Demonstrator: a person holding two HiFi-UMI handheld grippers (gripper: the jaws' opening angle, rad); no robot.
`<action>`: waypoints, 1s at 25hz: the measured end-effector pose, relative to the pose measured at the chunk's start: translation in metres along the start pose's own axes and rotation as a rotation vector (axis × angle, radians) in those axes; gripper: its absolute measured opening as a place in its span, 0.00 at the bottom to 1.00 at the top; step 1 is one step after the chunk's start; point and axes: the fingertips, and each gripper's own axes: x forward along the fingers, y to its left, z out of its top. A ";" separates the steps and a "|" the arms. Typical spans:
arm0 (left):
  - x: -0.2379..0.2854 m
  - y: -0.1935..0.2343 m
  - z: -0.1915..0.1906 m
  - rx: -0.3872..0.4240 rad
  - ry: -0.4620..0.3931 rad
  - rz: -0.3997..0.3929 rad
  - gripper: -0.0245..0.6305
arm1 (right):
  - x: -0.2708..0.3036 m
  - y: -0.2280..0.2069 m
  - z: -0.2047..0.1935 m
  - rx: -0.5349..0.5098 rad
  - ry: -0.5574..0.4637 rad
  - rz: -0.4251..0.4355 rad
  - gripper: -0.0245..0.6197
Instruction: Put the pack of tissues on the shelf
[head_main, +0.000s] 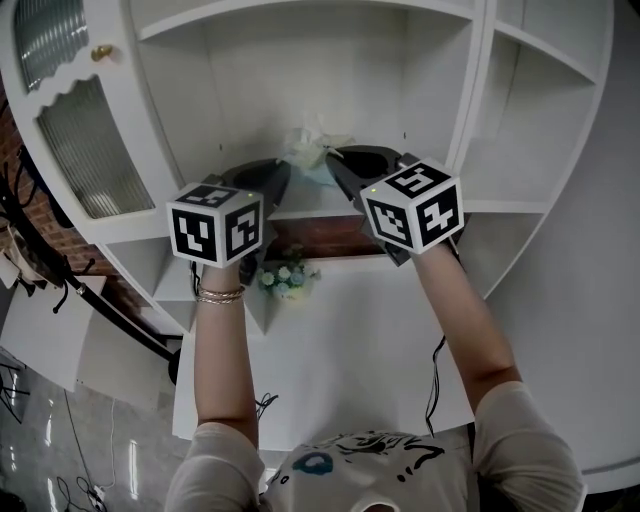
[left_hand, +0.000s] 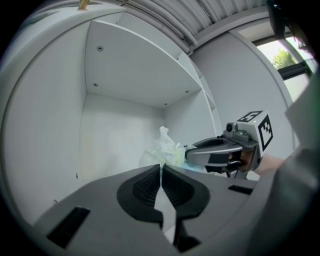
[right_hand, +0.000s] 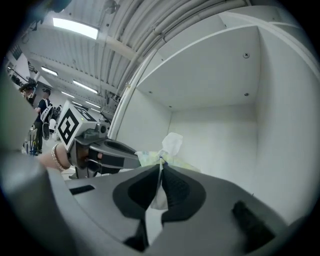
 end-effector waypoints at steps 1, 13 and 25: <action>0.002 0.001 0.000 -0.001 0.005 0.005 0.07 | 0.002 -0.002 -0.002 -0.002 0.012 -0.006 0.08; 0.014 0.016 -0.028 0.242 0.317 0.139 0.06 | 0.027 -0.001 -0.025 -0.089 0.193 0.031 0.08; 0.024 0.019 -0.032 0.286 0.377 0.154 0.07 | 0.031 -0.008 -0.033 -0.037 0.216 0.051 0.08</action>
